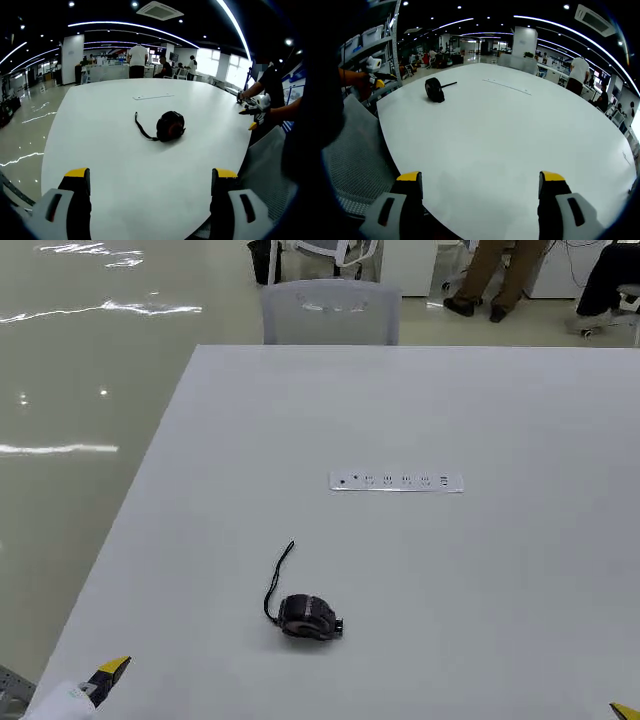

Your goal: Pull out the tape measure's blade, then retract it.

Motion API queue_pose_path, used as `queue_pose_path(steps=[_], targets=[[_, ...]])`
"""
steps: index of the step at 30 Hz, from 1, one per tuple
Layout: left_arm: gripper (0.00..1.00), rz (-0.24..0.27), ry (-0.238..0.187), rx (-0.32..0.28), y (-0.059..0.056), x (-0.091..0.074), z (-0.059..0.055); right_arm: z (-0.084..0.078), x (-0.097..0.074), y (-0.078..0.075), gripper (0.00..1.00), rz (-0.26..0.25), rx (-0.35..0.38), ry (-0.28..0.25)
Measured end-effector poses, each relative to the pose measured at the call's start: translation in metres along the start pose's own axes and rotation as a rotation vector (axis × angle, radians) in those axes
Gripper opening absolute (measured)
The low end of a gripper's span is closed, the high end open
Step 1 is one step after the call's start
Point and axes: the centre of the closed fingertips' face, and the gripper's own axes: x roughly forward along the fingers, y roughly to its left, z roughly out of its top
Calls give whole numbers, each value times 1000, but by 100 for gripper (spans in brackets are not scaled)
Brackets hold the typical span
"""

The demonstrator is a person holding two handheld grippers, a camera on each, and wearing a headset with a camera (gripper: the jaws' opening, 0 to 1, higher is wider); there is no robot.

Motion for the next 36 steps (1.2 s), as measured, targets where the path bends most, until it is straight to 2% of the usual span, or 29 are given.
queue_pose_path(steps=[4, 6, 9, 12, 15, 18, 23, 26, 30, 36], targets=[[99, -22, 11, 8, -5, 9, 5, 4, 5, -1, 99, 10, 2, -4], [99, -31, 15, 24, -2, 12, 7, 6, 7, -2, 99, 13, 0, -5], [99, -50, 27, 49, -7, 20, 11, 11, 9, -3, 98, 17, -2, -4], [99, -61, 42, 77, -5, 27, 16, 14, 12, -5, 98, 17, -10, -8], [99, -74, 44, 94, -15, 31, 33, 19, 15, -5, 98, 24, -18, -6], [99, -88, 51, 113, -18, 36, 41, 25, 19, -1, 98, 37, -32, -4], [99, -119, 65, 145, -17, 46, 46, 37, 28, 8, 98, 70, -59, -6], [99, -135, 71, 167, -17, 51, 49, 42, 33, 9, 98, 80, -71, -11], [99, -158, 82, 195, -22, 56, 58, 51, 40, 11, 98, 93, -82, -15], [99, -187, 91, 227, -20, 67, 63, 60, 50, 12, 98, 115, -107, -9]])
